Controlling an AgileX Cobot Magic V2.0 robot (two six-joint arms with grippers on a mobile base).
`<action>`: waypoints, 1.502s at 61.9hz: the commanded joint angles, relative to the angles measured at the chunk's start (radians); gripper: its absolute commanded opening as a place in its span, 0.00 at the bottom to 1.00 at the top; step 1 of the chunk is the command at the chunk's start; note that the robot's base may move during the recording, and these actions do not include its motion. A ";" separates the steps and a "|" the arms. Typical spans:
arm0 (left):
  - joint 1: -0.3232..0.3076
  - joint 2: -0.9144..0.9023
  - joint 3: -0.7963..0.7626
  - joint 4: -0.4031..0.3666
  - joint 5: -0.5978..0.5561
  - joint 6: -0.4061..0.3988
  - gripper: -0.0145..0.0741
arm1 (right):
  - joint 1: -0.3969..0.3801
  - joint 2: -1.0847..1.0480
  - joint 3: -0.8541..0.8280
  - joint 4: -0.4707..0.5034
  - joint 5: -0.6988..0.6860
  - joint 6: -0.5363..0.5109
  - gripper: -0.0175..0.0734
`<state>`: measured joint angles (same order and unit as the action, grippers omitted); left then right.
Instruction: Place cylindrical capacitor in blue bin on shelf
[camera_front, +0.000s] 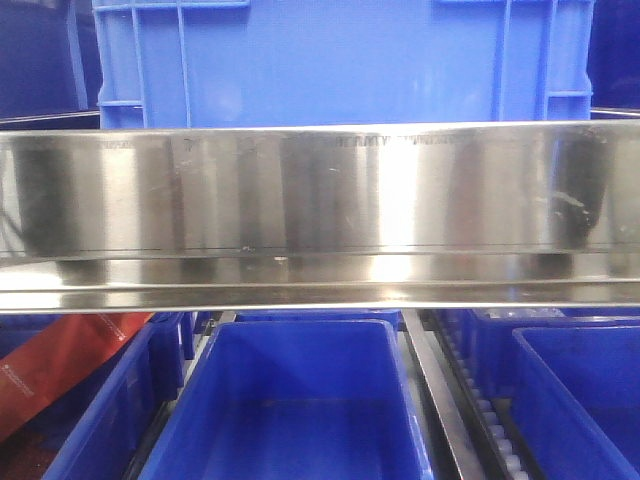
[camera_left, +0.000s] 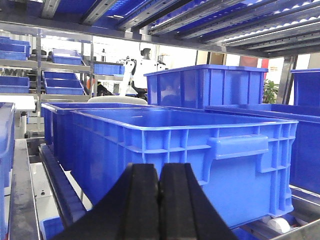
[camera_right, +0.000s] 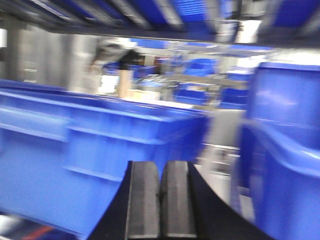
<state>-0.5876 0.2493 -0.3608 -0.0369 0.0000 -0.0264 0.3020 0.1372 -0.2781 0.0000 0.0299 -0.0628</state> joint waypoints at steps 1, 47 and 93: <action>-0.006 -0.004 0.001 -0.007 -0.019 0.000 0.04 | -0.093 -0.069 0.053 0.005 0.016 -0.006 0.01; -0.006 -0.004 0.001 -0.007 -0.019 0.000 0.04 | -0.298 -0.137 0.278 0.101 -0.030 -0.006 0.01; -0.006 -0.004 0.001 -0.007 -0.019 0.000 0.04 | -0.172 -0.137 0.278 0.072 -0.030 -0.006 0.01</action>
<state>-0.5876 0.2493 -0.3608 -0.0369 0.0000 -0.0264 0.1294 0.0073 -0.0009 0.0676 0.0167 -0.0628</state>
